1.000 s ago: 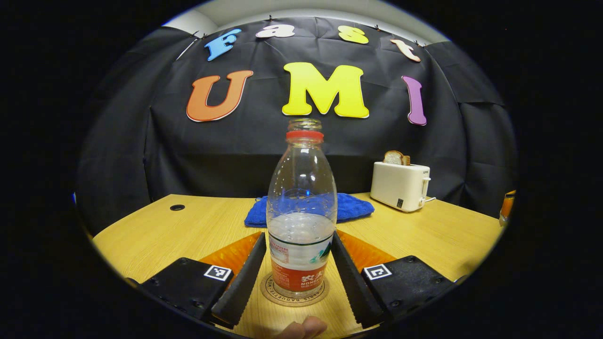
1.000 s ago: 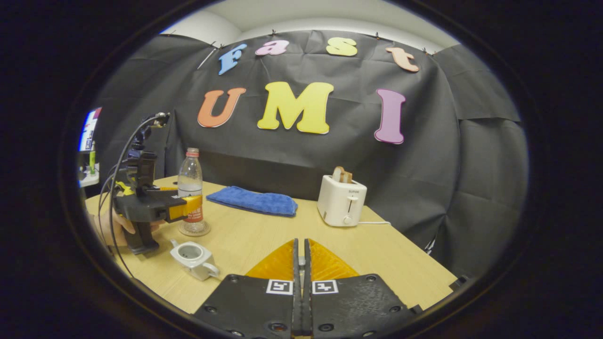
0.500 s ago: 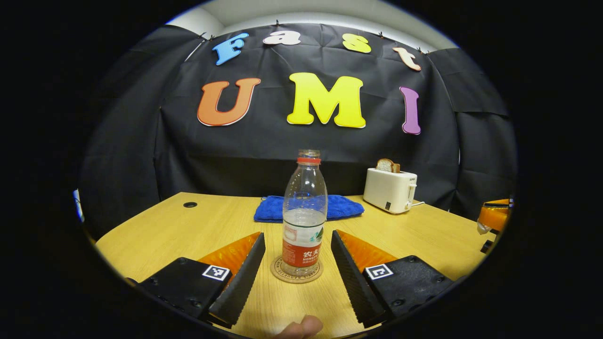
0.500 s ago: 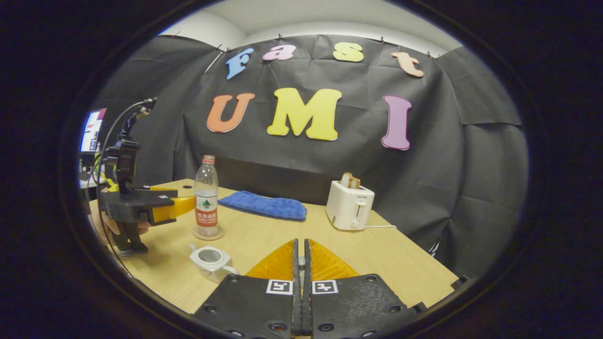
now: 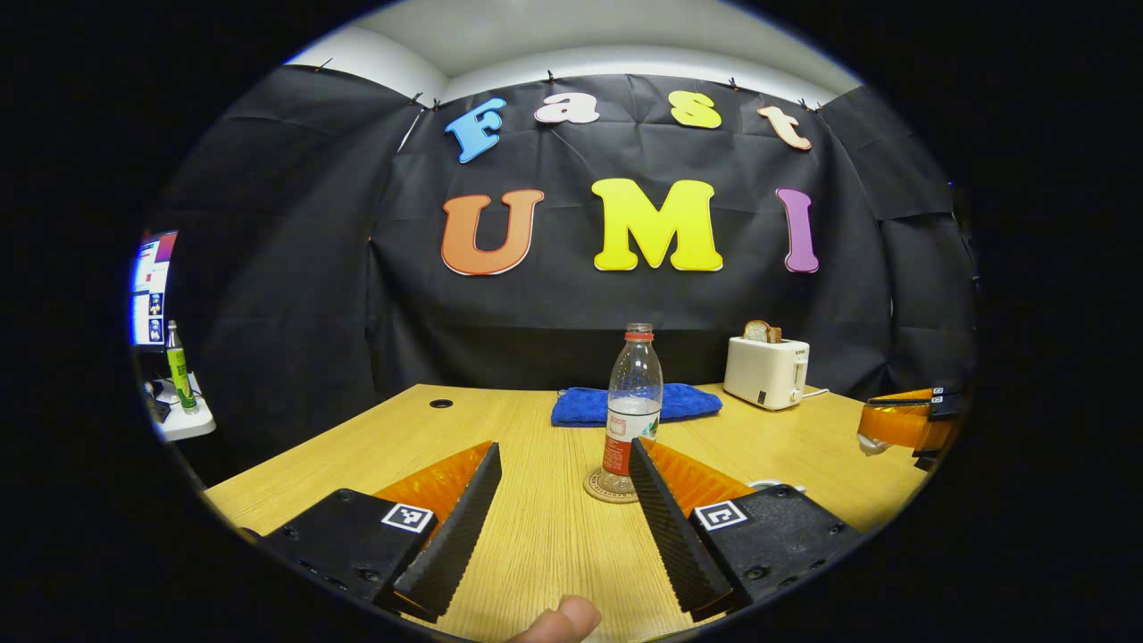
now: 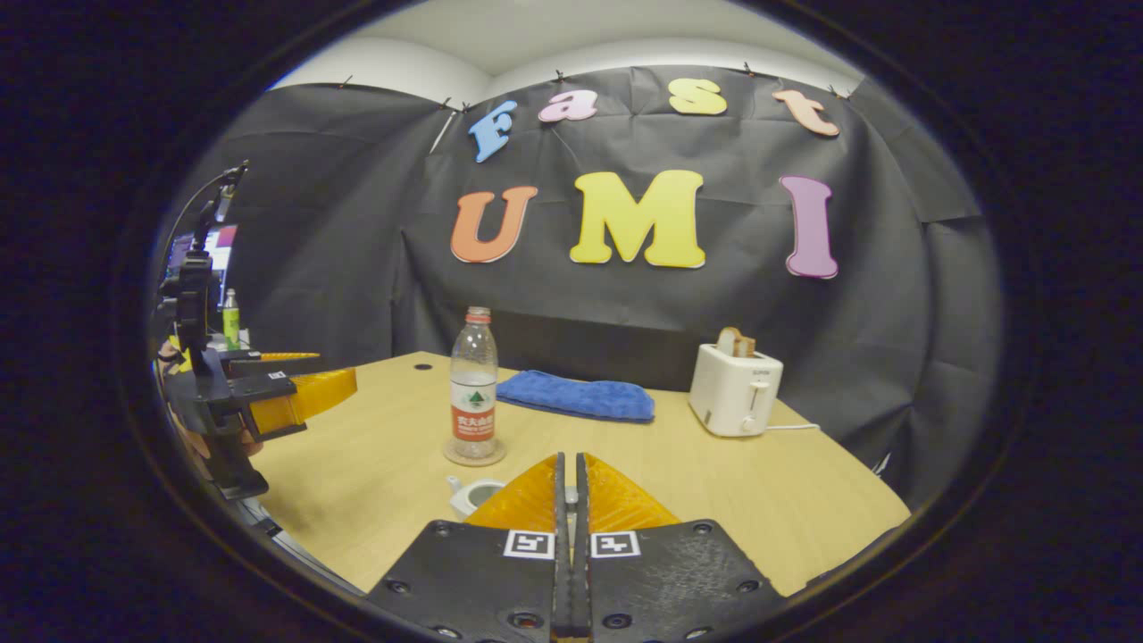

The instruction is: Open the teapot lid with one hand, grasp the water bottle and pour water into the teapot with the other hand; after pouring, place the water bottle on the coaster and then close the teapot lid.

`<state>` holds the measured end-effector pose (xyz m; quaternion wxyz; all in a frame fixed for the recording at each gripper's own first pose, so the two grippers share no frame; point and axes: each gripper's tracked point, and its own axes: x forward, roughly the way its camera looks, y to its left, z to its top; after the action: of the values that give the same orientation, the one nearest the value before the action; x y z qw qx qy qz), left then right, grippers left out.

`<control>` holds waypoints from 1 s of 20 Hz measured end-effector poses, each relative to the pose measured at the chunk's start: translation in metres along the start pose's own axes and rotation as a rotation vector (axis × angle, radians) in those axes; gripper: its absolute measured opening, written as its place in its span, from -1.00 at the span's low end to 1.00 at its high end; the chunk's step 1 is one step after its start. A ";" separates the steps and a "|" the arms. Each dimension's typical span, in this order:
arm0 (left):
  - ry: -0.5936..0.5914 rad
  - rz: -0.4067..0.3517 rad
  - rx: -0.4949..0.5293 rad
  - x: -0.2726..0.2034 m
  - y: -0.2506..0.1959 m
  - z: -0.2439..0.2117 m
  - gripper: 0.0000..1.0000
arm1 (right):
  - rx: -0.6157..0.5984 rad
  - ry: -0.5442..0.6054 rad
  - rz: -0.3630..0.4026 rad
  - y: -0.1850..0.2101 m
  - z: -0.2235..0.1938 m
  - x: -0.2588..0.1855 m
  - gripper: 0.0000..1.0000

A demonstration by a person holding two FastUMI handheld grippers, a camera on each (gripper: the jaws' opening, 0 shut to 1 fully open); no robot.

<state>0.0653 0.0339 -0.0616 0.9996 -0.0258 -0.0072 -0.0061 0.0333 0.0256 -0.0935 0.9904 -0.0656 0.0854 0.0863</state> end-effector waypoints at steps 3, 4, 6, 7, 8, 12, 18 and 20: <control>-0.022 -0.006 -0.004 -0.014 -0.005 0.003 0.82 | 0.021 0.021 0.009 0.008 -0.006 0.009 -0.99; -0.019 -0.003 -0.005 -0.017 -0.003 0.004 0.80 | 0.037 0.031 0.025 0.014 -0.009 0.013 -0.99; -0.023 -0.019 -0.006 -0.024 -0.007 0.007 0.81 | 0.064 0.052 0.043 0.021 -0.014 0.021 -0.99; -0.014 -0.020 -0.004 -0.026 -0.006 0.006 0.81 | 0.075 0.059 0.043 0.024 -0.015 0.025 -1.00; -0.017 -0.026 0.002 -0.028 -0.005 0.008 0.82 | 0.086 0.065 0.043 0.025 -0.017 0.029 -1.00; -0.023 -0.023 0.024 -0.032 0.002 0.015 0.81 | 0.087 0.085 0.043 0.035 -0.025 0.042 -0.99; 0.000 -0.038 0.001 -0.034 0.006 0.013 0.82 | 0.083 0.109 0.048 0.047 -0.035 0.062 -0.99; 0.008 -0.045 0.010 -0.034 0.009 0.009 0.82 | 0.079 0.118 0.048 0.050 -0.039 0.069 -0.99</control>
<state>0.0316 0.0434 -0.0533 0.9994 -0.0207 -0.0036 -0.0288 0.0854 0.0803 -0.1498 0.9832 -0.0295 0.1484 0.1023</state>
